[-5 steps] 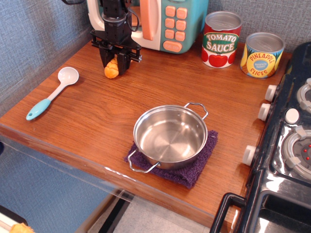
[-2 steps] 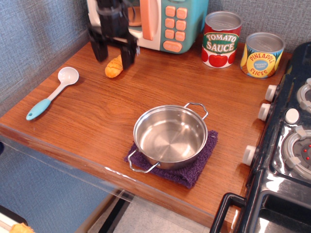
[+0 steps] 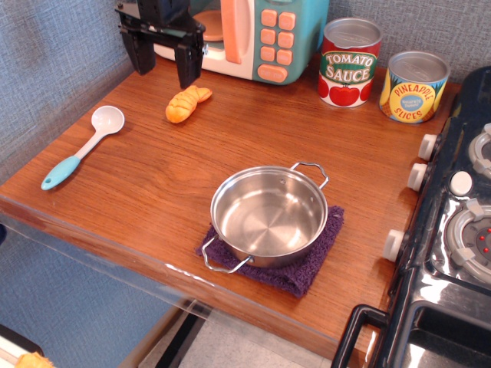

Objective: Move the fish in front of the microwave

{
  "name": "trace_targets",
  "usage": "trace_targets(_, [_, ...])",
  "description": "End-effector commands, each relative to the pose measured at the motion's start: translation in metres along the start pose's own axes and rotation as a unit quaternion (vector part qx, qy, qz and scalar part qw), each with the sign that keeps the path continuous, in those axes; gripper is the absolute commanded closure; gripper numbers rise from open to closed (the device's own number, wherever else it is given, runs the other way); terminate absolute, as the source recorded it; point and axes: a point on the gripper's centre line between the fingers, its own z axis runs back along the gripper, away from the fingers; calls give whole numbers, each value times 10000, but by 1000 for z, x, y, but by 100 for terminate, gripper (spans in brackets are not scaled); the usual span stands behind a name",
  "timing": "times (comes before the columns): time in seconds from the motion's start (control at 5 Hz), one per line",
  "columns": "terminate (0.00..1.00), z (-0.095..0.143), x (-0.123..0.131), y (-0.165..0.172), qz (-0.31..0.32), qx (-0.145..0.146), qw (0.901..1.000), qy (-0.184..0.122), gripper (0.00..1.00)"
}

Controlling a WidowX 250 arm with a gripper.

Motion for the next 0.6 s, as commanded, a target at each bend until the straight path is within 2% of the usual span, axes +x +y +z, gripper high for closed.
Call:
trace_targets(0.0, [0, 35, -43, -8, 74, 35, 9998, -184, 0])
trace_targets(0.4, [0, 35, -51, -9, 5, -6, 9998, -213, 0])
